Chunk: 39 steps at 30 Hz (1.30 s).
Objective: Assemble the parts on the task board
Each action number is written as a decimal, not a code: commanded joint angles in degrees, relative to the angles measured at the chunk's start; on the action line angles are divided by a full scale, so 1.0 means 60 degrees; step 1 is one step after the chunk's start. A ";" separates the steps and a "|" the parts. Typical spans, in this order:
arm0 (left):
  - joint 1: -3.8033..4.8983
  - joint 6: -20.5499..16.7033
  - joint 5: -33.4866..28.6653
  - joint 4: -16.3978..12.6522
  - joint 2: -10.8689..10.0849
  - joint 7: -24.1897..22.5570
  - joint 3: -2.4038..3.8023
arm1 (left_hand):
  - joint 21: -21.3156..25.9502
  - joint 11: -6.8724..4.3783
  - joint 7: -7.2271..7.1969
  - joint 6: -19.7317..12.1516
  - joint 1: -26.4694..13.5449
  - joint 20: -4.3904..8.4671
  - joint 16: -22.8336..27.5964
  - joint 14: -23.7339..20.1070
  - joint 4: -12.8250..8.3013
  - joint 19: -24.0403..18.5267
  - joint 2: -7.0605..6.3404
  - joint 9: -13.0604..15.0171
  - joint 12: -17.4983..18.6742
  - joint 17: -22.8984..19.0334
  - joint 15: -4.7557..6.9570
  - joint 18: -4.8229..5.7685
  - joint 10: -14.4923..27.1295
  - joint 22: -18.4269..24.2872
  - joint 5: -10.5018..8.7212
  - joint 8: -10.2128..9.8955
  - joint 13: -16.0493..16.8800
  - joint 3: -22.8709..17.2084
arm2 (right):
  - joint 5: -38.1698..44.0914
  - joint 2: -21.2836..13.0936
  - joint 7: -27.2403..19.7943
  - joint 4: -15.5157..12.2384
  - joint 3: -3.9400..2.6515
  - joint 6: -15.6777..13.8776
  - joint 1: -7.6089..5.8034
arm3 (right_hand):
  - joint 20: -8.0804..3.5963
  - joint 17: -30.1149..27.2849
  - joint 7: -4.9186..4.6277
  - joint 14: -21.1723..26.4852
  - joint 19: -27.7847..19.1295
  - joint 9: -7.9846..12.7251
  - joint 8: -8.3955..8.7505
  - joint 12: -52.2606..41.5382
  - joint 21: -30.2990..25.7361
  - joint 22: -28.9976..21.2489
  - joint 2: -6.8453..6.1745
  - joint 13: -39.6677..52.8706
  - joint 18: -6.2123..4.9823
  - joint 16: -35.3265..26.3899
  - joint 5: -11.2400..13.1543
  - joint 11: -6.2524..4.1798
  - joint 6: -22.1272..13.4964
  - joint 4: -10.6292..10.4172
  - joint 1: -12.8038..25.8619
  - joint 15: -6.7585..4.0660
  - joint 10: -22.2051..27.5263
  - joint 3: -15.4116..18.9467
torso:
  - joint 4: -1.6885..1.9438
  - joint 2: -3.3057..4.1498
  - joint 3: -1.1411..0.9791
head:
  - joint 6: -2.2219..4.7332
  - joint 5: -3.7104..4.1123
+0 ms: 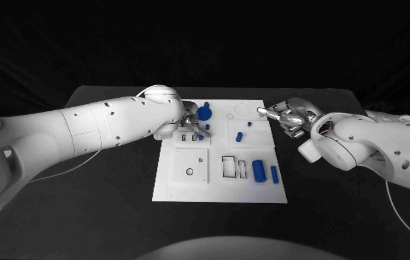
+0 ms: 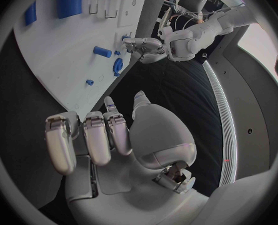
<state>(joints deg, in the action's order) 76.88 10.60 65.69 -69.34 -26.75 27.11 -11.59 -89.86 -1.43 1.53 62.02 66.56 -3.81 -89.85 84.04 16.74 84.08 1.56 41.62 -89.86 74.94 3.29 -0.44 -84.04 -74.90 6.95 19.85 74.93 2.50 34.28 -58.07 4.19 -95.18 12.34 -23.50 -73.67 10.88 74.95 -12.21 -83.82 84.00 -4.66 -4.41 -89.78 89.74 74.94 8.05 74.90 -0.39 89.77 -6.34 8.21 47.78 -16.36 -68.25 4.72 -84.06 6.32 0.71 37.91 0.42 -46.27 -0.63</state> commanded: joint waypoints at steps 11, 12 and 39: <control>-0.0004 0.0286 0.0059 -0.0024 -0.0002 -0.0033 0.0002 | -0.0023 -0.0065 -0.0020 -0.0055 0.0399 0.0064 -0.0025 0.0993 -0.0002 0.0987 -0.0019 0.0187 -0.0024 0.2510 0.0090 0.0073 -0.0993 -0.2516 0.1335 -0.0249 0.2512 -0.0106 | 0.0046 0.0009 0.0018 0.0009 0.0002 -0.0040 0.0036 | 0.0067 0.2508 -0.0082 -0.1030 0.1000 -0.0019 -0.0057 -0.0037 0.0043 0.2511 0.0111 0.2516 0.0065 0.0039 -0.0079 0.0065 -0.0028 0.0021 -0.0059 0.0065 -0.0990 0.0024 | 0.0005 0.0002 0.0003 | -0.0001 0.0009; -0.0004 0.0295 0.0059 -0.0027 -0.0005 -0.0040 0.0002 | -0.0023 -0.0066 -0.0021 -0.0054 0.0415 0.0065 -0.0025 0.0993 -0.0003 0.0987 -0.0026 0.0192 -0.0024 0.2510 0.0090 0.0073 -0.0993 -0.2516 0.1365 -0.0256 0.2512 -0.0109 | 0.0046 0.0009 0.0018 0.0012 0.0002 -0.0042 0.0037 | 0.0067 0.2508 -0.0082 -0.1030 0.1000 -0.0019 -0.0057 -0.0037 0.0043 0.2511 0.0111 0.2516 0.0065 0.0039 -0.0079 0.0065 -0.0028 0.0021 -0.0059 0.0065 -0.0990 0.0024 | 0.0005 0.0000 0.0003 | -0.0003 0.0012; -0.0004 0.0052 -0.0089 -0.0137 -0.0219 -0.0518 0.0003 | -0.0023 -0.0112 -0.0067 0.0006 0.0998 0.0106 -0.0025 0.0993 0.0006 0.0987 -0.0617 0.0527 -0.0024 0.2510 0.0129 0.0073 -0.0993 -0.2516 0.5655 -0.0695 0.2512 -0.0578 | 0.0046 0.0017 0.0043 0.0073 0.0003 -0.0039 0.0065 | 0.0070 0.2508 -0.0085 -0.1030 0.1000 -0.0022 -0.0063 -0.0037 0.0043 0.2511 0.0124 0.2516 0.0065 0.0039 -0.0102 0.0069 -0.0022 0.0028 -0.0084 0.0069 -0.0990 0.0025 | 0.0000 -0.0003 0.0002 | 0.0011 0.0036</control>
<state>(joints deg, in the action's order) 76.87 11.07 65.57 -69.97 -28.08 25.49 -11.59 -89.86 -1.85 1.54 62.02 72.61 -3.60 -89.85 84.04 16.73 83.87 -1.61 44.67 -89.86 74.92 3.70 -0.43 -84.04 -74.90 39.94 16.04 74.91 -0.68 34.27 -58.00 4.39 -94.76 12.34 -23.82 -73.34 10.88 74.92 -12.21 -83.82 84.00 -4.75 -4.40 -89.78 89.74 74.91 8.28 74.94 -0.39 89.77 -6.65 8.21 47.78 -16.36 -68.48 4.71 -84.06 6.31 0.75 37.88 0.46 -46.22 -0.37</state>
